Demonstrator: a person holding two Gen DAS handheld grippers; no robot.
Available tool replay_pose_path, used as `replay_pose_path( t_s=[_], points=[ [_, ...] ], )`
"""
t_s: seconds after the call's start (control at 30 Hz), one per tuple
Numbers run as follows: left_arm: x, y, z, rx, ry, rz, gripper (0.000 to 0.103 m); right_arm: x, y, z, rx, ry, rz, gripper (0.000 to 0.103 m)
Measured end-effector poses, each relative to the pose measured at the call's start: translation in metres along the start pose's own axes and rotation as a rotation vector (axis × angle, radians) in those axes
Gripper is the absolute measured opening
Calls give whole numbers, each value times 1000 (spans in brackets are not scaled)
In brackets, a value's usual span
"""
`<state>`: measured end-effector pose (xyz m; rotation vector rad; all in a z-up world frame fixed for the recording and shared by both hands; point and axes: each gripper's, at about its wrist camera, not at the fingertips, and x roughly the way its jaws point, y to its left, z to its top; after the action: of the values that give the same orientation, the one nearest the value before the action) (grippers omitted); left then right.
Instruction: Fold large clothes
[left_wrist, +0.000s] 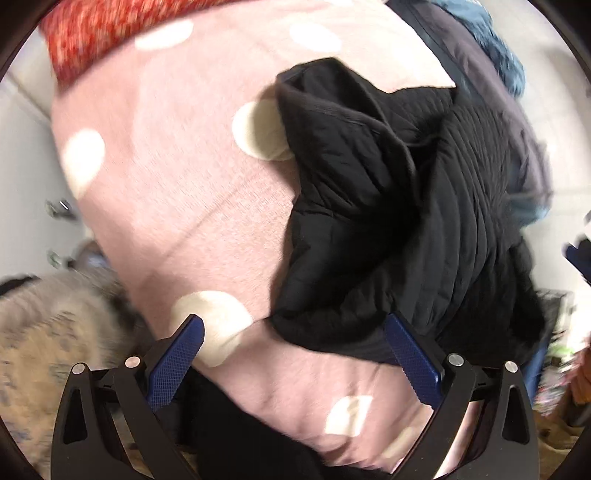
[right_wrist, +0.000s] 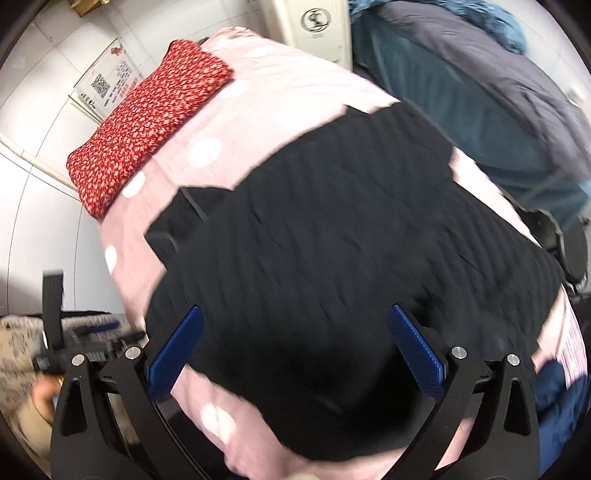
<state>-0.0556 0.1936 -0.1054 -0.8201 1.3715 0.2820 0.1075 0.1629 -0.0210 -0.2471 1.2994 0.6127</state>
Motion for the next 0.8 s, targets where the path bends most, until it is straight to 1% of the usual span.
replay_pose_path(
  t_s=[0.07, 0.17, 0.23, 0.27, 0.3, 0.33, 0.37, 0.4, 0.43, 0.5, 0.53, 0.57, 0.6, 0.63, 0.67, 0.7, 0.73, 0.77, 0.8],
  points=[
    [13, 6, 3, -30, 24, -66, 96, 20, 27, 27, -55, 6, -8, 98],
    [33, 7, 8, -43, 56, -108, 96, 53, 77, 62, -213, -12, -60, 98],
    [43, 6, 12, -52, 76, -130, 96, 84, 108, 80, -321, -2, -84, 98],
    [49, 7, 13, -62, 90, -139, 96, 105, 120, 87, -367, 22, -110, 95],
    [53, 8, 14, -71, 99, -145, 96, 125, 128, 91, -389, 53, -138, 87],
    [56, 10, 14, -75, 100, -155, 96, 140, 132, 92, -397, 85, -154, 83],
    [58, 10, 17, -75, 103, -165, 96, 166, 136, 93, -405, 144, -170, 77],
    [62, 11, 17, -77, 116, -170, 96, 177, 136, 89, -412, 172, -178, 71],
    [65, 12, 17, -83, 128, -177, 96, 198, 137, 84, -440, 212, -216, 69],
    [65, 13, 16, -84, 125, -183, 96, 220, 136, 75, -494, 239, -278, 65],
    [66, 12, 14, -79, 126, -183, 96, 222, 136, 72, -523, 204, -307, 56],
    [69, 8, 12, -66, 137, -185, 96, 218, 133, 71, -526, 162, -330, 42],
    [70, 5, 11, -56, 140, -181, 96, 210, 128, 73, -498, 125, -330, 27],
    [70, 1, 11, -46, 138, -171, 95, 201, 122, 75, -466, 102, -323, 20],
    [68, -4, 11, -36, 138, -179, 86, 188, 113, 81, -415, 71, -302, 13],
    [67, -10, 12, -35, 140, -203, 70, 166, 100, 90, -332, 27, -260, 9],
    [64, -18, 16, -35, 141, -194, 70, 145, 89, 98, -261, -11, -234, 8],
    [57, -29, 18, -9, 127, -166, 64, 131, 82, 104, -216, -39, -218, 6],
    [50, -41, 19, 27, 114, -154, 55, 106, 68, 111, -149, -82, -192, 5]
  ],
)
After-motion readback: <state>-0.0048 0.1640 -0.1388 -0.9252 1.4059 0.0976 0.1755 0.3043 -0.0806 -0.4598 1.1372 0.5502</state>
